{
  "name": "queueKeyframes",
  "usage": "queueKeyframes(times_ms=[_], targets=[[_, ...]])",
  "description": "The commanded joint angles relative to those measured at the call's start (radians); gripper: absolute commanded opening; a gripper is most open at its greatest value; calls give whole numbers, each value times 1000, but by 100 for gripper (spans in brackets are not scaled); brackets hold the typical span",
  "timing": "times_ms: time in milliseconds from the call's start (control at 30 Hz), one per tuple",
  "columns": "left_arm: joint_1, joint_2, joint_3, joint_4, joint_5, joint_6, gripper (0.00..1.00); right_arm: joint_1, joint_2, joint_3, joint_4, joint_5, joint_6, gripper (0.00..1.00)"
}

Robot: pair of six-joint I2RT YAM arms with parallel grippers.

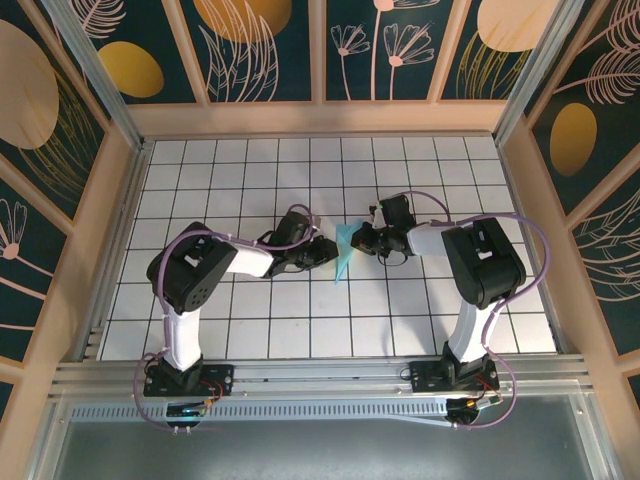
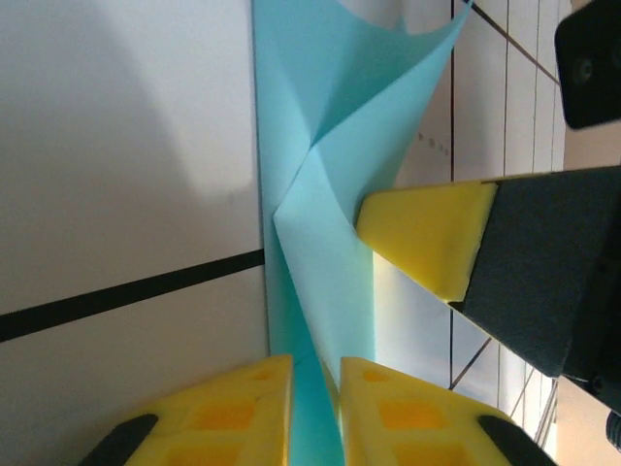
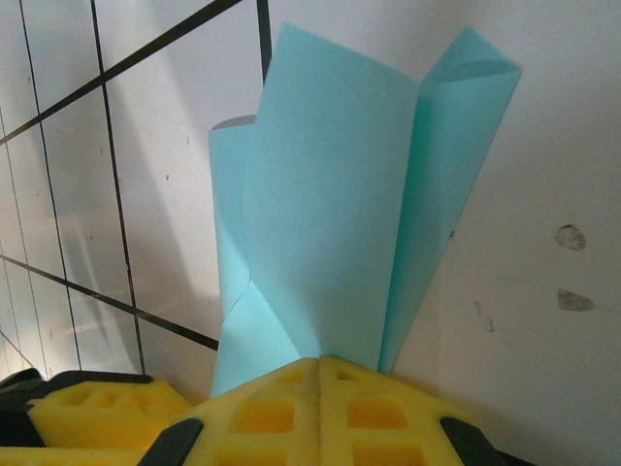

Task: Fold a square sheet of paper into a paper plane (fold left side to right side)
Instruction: Fold the wing for the fifth time at the center of the table.

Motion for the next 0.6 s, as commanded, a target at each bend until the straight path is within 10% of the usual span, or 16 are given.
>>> queueKeyframes(times_ms=[0, 567], targets=[[17, -56, -7, -106, -91, 43, 24, 6, 46, -19, -68, 48, -19, 0], [-25, -86, 78, -158, 69, 71, 4, 7, 65, -28, -45, 38, -14, 0]])
